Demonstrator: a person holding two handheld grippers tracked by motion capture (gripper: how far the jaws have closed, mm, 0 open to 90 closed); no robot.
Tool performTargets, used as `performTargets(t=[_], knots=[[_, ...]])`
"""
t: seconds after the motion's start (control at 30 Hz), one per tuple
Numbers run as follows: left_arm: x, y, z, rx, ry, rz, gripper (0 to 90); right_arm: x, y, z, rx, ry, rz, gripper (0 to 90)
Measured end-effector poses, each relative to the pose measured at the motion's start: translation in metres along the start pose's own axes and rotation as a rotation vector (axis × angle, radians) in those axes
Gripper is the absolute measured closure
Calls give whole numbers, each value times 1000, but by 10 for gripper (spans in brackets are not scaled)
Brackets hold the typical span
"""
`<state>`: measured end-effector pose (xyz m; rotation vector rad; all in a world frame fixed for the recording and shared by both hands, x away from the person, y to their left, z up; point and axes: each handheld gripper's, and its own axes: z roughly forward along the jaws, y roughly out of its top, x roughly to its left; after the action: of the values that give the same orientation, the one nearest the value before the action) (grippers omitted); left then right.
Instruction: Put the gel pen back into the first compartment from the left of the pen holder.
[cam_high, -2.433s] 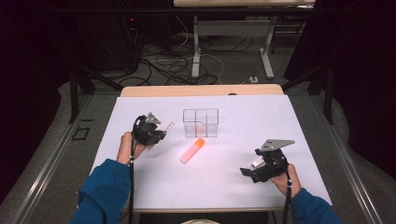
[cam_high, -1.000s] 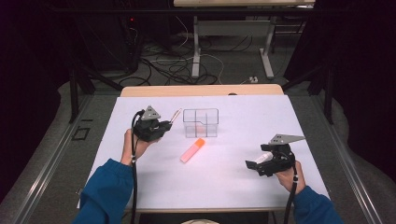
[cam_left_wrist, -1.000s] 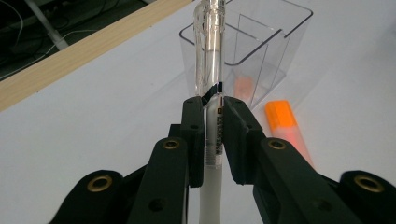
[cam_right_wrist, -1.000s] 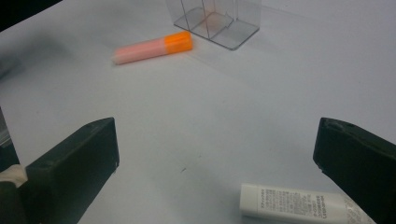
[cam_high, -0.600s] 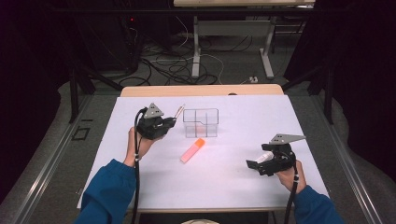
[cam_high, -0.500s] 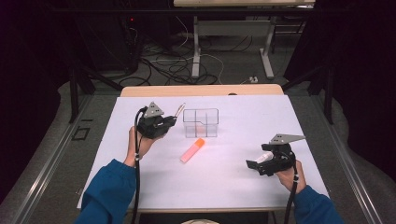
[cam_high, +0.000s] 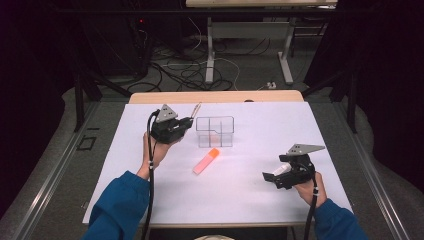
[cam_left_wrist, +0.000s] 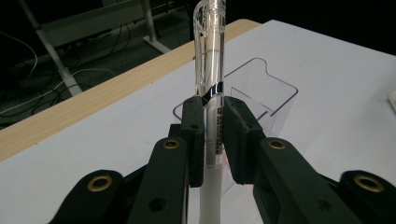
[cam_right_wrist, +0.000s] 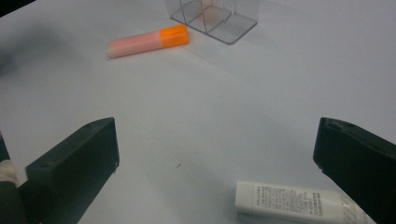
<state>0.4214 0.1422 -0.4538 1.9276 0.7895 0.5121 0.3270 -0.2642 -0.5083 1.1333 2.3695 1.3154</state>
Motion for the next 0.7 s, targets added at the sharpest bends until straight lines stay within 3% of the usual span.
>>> performTargets(t=[0.33,0.7], knots=[[4,5,-1,-44,5,-26,792,1,0,1,8,2,-7,0],[3,12,10,-115,21,-61,793,1,0,1,20,5,-10,0]])
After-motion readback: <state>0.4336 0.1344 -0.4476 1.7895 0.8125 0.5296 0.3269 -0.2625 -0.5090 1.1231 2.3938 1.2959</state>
